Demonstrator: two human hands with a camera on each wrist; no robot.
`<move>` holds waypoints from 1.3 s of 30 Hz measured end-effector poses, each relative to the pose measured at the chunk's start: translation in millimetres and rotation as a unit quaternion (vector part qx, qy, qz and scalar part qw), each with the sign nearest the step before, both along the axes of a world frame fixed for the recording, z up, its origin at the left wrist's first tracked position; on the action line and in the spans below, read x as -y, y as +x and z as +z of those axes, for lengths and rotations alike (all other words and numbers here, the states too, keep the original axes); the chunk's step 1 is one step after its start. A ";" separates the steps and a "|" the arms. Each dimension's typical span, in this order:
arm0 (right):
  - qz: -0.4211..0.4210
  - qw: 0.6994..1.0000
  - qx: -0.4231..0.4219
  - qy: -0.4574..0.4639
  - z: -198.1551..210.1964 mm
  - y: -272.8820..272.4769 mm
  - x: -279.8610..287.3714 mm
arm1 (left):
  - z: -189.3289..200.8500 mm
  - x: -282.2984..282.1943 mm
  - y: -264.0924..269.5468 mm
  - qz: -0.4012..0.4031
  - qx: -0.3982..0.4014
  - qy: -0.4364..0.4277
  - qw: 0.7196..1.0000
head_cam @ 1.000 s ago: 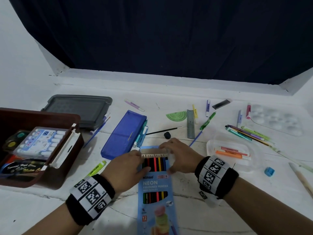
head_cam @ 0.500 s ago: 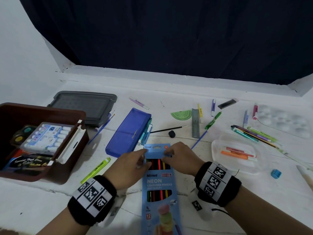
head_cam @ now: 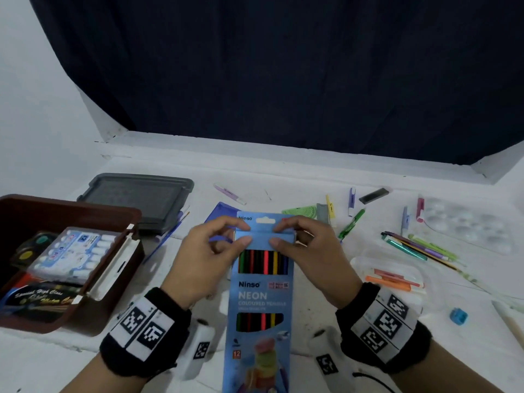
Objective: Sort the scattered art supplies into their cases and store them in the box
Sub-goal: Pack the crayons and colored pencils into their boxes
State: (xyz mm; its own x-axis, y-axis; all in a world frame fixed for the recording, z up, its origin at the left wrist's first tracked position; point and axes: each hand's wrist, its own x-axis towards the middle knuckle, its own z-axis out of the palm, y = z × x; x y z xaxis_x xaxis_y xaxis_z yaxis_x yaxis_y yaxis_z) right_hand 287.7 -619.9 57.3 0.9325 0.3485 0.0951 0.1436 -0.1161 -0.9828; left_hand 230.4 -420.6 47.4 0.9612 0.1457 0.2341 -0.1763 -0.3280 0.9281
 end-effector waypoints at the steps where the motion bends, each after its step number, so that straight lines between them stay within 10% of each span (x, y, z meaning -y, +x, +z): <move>1: 0.008 1.000 0.023 0.012 11.2 -0.8 1.2 | 11.0 0.8 0.9 0.001 0.027 0.006 1.000; 7: -0.008 0.979 0.204 0.003 48.1 -1.0 5.6 | 57.2 4.3 -3.2 0.015 0.158 0.064 0.985; 17: -0.044 0.939 0.323 -0.105 12.1 -6.2 2.7 | 23.5 -3.1 -9.6 0.058 0.187 0.153 0.969; 32: 0.019 0.997 0.070 0.027 -44.9 -28.5 -6.3 | -7.2 4.2 -22.5 0.047 0.070 0.114 0.990; 39: 0.022 0.997 0.076 0.021 -49.6 -39.4 -14.6 | -7.0 -2.2 -40.9 0.048 0.029 0.065 0.996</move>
